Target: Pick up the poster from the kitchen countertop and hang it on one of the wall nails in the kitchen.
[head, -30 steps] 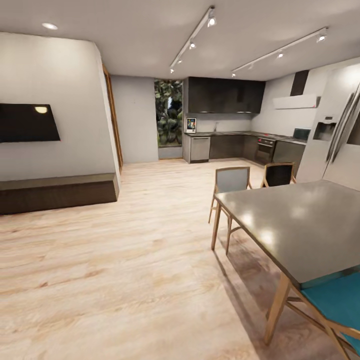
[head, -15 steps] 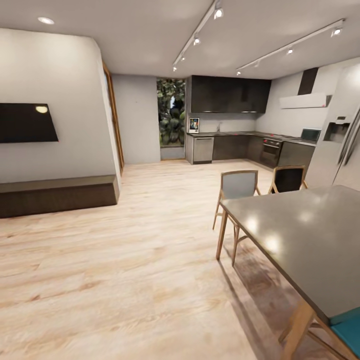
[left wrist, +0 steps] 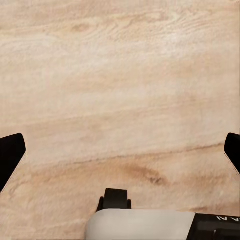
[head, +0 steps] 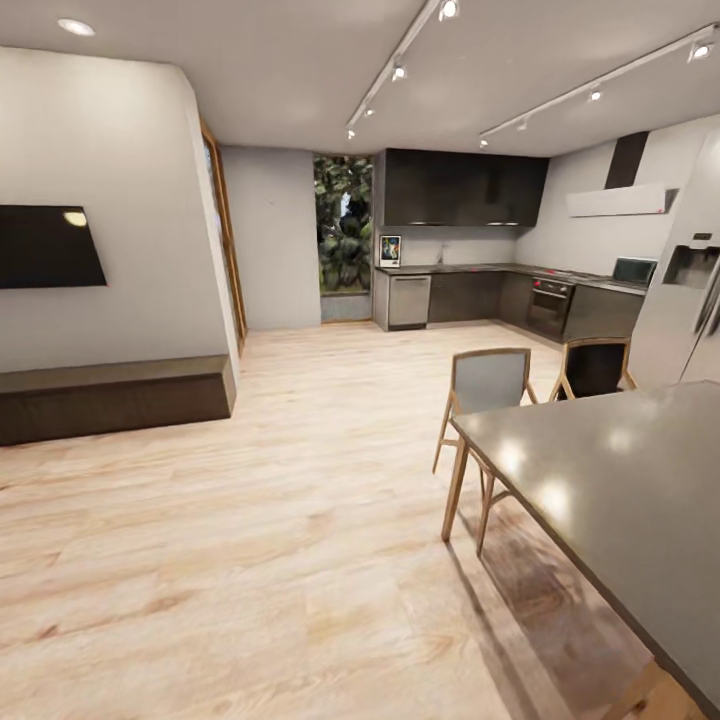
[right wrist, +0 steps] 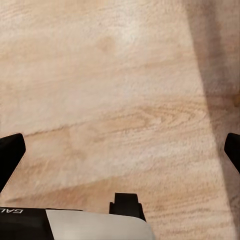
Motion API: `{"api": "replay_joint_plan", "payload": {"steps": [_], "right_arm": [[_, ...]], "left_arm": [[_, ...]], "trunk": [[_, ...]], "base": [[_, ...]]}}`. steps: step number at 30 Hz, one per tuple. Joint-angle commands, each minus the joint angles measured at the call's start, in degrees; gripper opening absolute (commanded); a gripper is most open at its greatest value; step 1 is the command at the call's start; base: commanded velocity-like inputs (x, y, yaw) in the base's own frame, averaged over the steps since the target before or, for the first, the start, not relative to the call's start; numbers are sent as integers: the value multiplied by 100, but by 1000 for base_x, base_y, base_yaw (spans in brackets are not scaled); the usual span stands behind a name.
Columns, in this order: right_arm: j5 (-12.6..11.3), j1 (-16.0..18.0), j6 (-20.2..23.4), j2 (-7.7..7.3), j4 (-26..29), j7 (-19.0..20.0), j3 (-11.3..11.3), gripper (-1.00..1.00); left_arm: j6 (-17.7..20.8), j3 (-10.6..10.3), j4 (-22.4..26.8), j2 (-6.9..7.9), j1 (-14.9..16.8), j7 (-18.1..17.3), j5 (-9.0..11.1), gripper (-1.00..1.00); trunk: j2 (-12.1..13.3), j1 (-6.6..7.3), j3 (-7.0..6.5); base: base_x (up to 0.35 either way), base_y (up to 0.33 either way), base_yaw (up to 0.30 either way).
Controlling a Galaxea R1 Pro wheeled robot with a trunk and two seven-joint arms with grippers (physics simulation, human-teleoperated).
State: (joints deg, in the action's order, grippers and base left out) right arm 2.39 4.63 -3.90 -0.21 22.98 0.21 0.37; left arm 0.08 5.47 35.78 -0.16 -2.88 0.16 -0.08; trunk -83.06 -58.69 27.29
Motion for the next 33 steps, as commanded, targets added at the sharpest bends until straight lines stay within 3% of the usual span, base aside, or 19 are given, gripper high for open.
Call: {"api": "replay_joint_plan", "payload": {"steps": [1,33], "right_arm": [[25,3,-16,-3,-4,0,1,100],[35,3,-13,-19,-13,5,7,100]], "left_arm": [[1,7,8,-2,-2,2,-1,100],[-12,20,8,-2,-2,2,-1,100]], "trunk": [[-2,-4,5],[-2,-4,5]], "base": [[341,23,0],[342,3,0]]}}
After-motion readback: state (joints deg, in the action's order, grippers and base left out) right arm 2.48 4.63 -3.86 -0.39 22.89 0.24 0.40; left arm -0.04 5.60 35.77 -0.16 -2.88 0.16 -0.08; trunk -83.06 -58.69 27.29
